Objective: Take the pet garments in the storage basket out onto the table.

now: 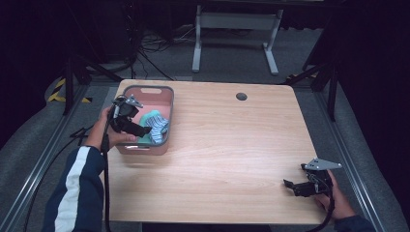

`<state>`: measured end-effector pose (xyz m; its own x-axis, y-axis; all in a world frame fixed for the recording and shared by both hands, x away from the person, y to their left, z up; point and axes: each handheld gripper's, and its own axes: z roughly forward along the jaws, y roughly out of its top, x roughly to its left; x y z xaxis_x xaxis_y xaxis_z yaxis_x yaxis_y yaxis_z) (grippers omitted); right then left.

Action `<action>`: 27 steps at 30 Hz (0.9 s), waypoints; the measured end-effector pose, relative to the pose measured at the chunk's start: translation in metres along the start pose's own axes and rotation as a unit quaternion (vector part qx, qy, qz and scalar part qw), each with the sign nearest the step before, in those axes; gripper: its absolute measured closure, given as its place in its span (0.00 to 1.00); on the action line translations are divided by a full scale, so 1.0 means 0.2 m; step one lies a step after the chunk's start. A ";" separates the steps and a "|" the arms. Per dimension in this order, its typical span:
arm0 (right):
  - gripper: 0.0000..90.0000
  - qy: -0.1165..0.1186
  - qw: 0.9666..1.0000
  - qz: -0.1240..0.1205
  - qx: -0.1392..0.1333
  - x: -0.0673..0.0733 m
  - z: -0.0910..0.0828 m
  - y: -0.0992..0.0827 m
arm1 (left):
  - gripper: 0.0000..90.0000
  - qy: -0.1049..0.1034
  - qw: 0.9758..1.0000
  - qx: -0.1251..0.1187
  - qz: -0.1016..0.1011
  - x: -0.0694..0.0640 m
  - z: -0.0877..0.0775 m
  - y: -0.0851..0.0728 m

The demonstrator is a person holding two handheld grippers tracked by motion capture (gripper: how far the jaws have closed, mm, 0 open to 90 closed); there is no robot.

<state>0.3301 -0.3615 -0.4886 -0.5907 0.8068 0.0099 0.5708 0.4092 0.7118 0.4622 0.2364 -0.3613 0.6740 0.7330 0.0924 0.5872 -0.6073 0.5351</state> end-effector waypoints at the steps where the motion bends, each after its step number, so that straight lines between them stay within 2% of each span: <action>1: 0.00 0.000 1.000 0.000 0.000 0.00 0.00 0.00 | 0.18 -0.001 1.000 0.004 -0.002 0.01 0.02 0.01; 3: 0.00 0.000 1.000 0.000 0.000 0.00 0.00 0.00 | 0.18 0.003 1.000 0.021 -0.007 0.02 0.06 0.03; 4: 0.00 0.000 1.000 0.000 0.000 0.00 0.00 0.00 | 0.18 0.003 1.000 0.021 -0.007 0.02 0.06 0.03; 5: 0.00 0.000 1.000 0.001 0.000 0.00 0.00 0.00 | 0.18 0.004 0.999 0.032 -0.014 0.04 0.10 0.05; 6: 0.00 0.000 1.000 0.000 0.000 0.00 0.00 0.00 | 0.18 0.008 0.999 0.036 -0.012 0.05 0.12 0.06; 9: 0.00 0.000 1.000 0.000 0.000 0.00 0.00 0.00 | 0.18 0.008 0.997 0.066 -0.029 0.08 0.20 0.08; 13: 0.00 0.001 1.000 0.000 0.000 0.00 0.00 0.00 | 0.18 0.012 0.993 0.110 -0.034 0.11 0.29 0.10; 15: 0.00 0.001 1.000 0.000 0.000 0.00 0.00 0.00 | 0.19 0.016 0.990 0.140 -0.030 0.11 0.33 0.11; 19: 0.00 0.001 1.000 0.000 0.000 0.00 0.00 0.00 | 0.18 0.014 0.987 0.158 -0.040 0.12 0.39 0.12; 20: 0.00 0.001 1.000 0.000 0.000 0.00 0.00 0.00 | 0.17 0.016 0.985 0.166 -0.037 0.12 0.40 0.12; 21: 0.00 0.001 1.000 0.000 0.000 0.00 0.00 0.00 | 0.17 0.012 0.985 0.166 -0.044 0.12 0.41 0.12; 22: 0.00 0.001 1.000 0.000 0.000 0.00 0.00 0.00 | 0.17 0.013 0.983 0.175 -0.045 0.12 0.42 0.12; 24: 0.00 0.001 1.000 0.000 0.000 0.00 0.00 0.00 | 0.17 0.002 0.982 0.181 -0.059 0.12 0.44 0.11; 26: 0.00 0.001 1.000 0.000 0.000 0.00 0.00 0.00 | 0.17 -0.004 0.980 0.188 -0.058 0.13 0.45 0.11; 27: 0.00 0.001 1.000 0.000 0.000 0.00 0.00 0.00 | 0.17 -0.012 0.979 0.192 -0.064 0.13 0.46 0.11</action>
<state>0.3300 -0.3617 -0.4886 -0.5921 0.8058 0.0108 0.5706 0.4098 0.7117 0.5335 0.2134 -0.4245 0.5908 0.8065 0.0233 0.7901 -0.5842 0.1855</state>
